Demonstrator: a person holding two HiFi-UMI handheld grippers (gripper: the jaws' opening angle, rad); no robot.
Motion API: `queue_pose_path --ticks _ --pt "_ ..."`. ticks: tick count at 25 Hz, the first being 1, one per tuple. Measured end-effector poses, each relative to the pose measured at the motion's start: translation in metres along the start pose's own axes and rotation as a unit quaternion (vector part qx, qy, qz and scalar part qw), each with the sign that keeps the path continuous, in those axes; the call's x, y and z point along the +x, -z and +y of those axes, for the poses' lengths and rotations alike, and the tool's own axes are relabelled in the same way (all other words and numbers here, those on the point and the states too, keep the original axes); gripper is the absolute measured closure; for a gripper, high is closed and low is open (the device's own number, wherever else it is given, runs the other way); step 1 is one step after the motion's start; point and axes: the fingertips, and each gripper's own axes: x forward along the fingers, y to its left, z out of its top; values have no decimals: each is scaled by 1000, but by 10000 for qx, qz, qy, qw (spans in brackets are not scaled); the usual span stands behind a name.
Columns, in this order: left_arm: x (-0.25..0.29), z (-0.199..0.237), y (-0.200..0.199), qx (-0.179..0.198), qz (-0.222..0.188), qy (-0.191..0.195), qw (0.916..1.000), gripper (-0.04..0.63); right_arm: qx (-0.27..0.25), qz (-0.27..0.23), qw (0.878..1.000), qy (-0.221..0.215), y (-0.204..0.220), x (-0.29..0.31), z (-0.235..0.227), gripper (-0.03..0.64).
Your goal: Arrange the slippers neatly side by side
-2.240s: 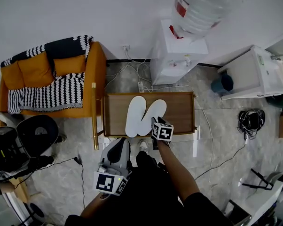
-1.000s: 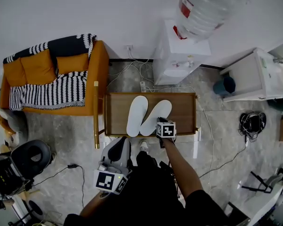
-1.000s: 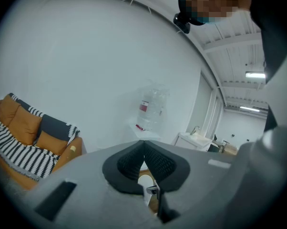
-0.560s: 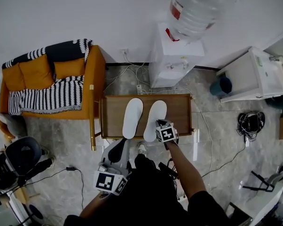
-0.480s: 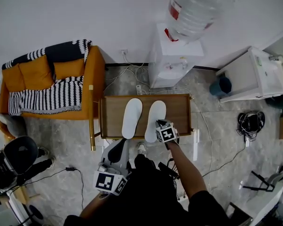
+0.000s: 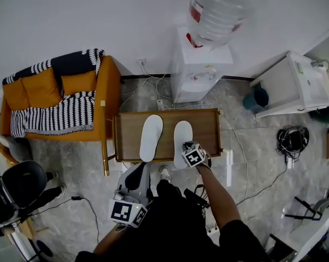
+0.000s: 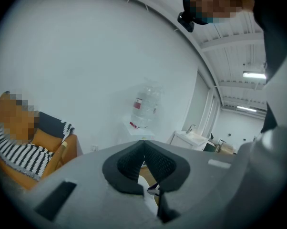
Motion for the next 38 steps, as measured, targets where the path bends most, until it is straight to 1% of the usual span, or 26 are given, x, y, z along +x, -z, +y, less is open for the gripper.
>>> queue_pose_path --ticks 3,10,11,13,15,18,21,24,26,29,33,35,38 --pt "0 -4 0 12 0 5 10000 583 -115 106 9999 45 6 4 -1 586" --pt "0 -2 1 2 22 -27 10000 583 219 -23 9997 91 5 6 -7 584" --pt "0 -2 1 -4 24 -30 10000 583 286 -11 9996 81 7 7 -8 575" --pt "1 -1 1 -15 24 -29 10000 583 460 -28 9989 29 9 8 -9 522" --pt "1 -2 2 -29 23 -13 10000 583 690 -81 9976 24 10 7 -10 505" --pt "-1 -2 2 -40 16 19 10000 583 980 -234 9949 93 7 0 -13 497" --pt "-1 -2 2 -49 1 36 10000 583 1375 -525 9889 207 -1 -13 -19 497" --pt "-1 0 0 -43 -17 47 10000 583 1868 -942 9773 325 -14 -32 -25 528" --pt "-1 2 -2 -45 -38 60 10000 583 2048 -1155 9712 374 -23 -43 -25 537" --pt "-2 3 -4 -51 -82 81 9999 583 2175 -1429 9646 416 -36 -57 -20 560" --pt "-3 9 -9 -46 -135 96 9999 583 2397 -1815 9528 428 -54 -75 -11 594" --pt "-3 13 -12 -53 -159 89 9998 583 2408 -1911 9506 422 -62 -79 -4 597" --pt "-2 22 -16 -57 -168 60 9998 583 2336 -1973 9512 414 -73 -80 8 600"
